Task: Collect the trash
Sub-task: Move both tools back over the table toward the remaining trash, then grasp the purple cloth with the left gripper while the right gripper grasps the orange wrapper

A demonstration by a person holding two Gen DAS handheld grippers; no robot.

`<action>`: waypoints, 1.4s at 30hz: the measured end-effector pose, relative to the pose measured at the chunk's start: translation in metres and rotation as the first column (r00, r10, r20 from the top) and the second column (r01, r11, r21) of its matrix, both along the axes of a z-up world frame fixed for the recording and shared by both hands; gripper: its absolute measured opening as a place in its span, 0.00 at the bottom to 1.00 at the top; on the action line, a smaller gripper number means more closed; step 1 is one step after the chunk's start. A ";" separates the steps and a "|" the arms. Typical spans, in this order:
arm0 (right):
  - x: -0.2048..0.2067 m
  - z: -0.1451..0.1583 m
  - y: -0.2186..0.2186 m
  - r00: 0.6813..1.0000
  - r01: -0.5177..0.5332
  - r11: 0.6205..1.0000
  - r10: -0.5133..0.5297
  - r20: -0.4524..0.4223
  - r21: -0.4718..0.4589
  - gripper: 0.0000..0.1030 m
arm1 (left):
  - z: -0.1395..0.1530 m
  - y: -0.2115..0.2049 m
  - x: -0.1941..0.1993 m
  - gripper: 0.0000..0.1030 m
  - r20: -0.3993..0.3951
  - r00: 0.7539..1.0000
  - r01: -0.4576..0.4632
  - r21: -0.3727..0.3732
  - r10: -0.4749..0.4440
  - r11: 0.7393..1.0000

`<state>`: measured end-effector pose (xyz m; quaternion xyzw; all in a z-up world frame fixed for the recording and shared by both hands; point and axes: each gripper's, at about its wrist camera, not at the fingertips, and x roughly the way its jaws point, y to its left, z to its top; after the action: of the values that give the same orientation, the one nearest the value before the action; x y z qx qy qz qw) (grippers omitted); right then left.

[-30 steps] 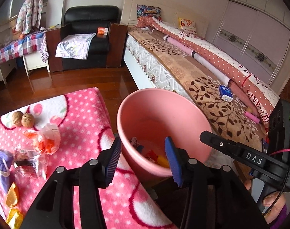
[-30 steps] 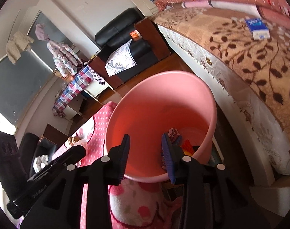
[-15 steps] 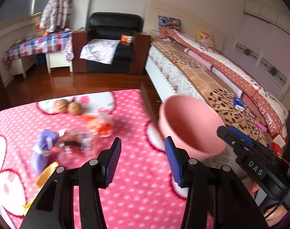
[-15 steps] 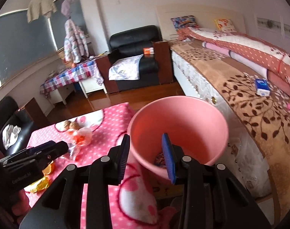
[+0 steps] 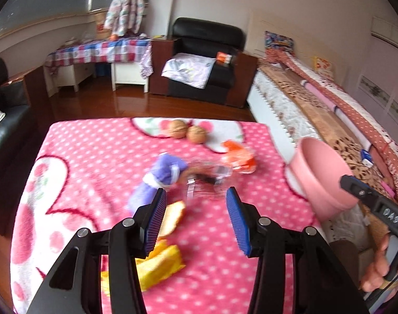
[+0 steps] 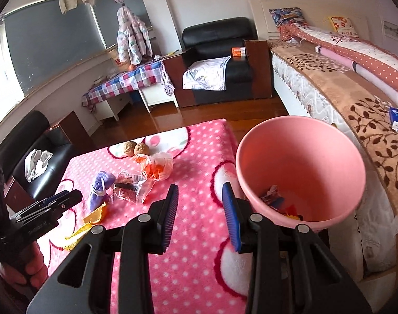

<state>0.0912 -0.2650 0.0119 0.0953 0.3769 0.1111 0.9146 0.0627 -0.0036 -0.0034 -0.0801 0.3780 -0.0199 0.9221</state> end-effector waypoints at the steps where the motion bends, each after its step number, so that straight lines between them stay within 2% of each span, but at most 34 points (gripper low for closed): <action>1: 0.002 0.000 0.002 1.000 -0.003 1.000 0.003 -0.003 -0.001 0.34 | -0.003 0.006 0.000 0.46 -0.007 1.000 -0.012 0.002 0.012 1.000; 8: 0.016 -0.007 0.013 0.998 -0.041 0.999 0.041 -0.049 -0.002 0.34 | -0.018 0.027 0.015 0.46 -0.042 0.998 -0.039 0.032 0.041 0.999; 12: 0.024 -0.011 0.021 0.995 -0.072 0.997 0.072 -0.065 -0.004 0.34 | -0.030 0.032 0.032 0.46 -0.076 0.996 -0.035 0.026 0.037 0.999; 20: 0.043 -0.012 0.052 0.988 -0.148 0.988 0.146 -0.051 -0.039 0.34 | -0.057 0.036 0.059 0.46 -0.144 0.989 -0.025 0.031 0.029 0.999; 25: 0.069 -0.022 0.066 0.978 -0.183 0.983 0.185 -0.098 0.026 0.34 | -0.064 0.038 0.065 0.45 -0.137 0.990 -0.024 0.025 0.027 0.999; 28: 0.083 -0.031 0.075 0.970 -0.193 0.979 0.200 -0.139 0.058 0.34 | -0.067 0.038 0.067 0.39 -0.135 0.990 -0.024 0.037 0.028 0.999; 31: 0.091 -0.036 0.089 0.967 -0.209 0.978 0.211 -0.142 0.025 0.35 | -0.066 0.039 0.066 0.34 -0.123 0.992 -0.019 0.034 0.023 0.999; 34: 0.098 -0.040 0.101 0.967 -0.215 0.977 0.211 -0.139 -0.011 0.44 | -0.065 0.041 0.065 0.32 -0.119 0.993 -0.020 0.017 0.022 1.000; 42: 0.113 -0.054 0.111 0.969 -0.207 0.973 0.191 -0.155 -0.098 0.42 | -0.061 0.047 0.058 0.31 -0.106 0.994 -0.025 -0.017 0.023 1.000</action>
<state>0.2046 -0.1543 -0.0417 0.0128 0.4554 0.1738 0.8731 0.1208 0.0429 -0.0646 -0.0938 0.4251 -0.0078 0.9002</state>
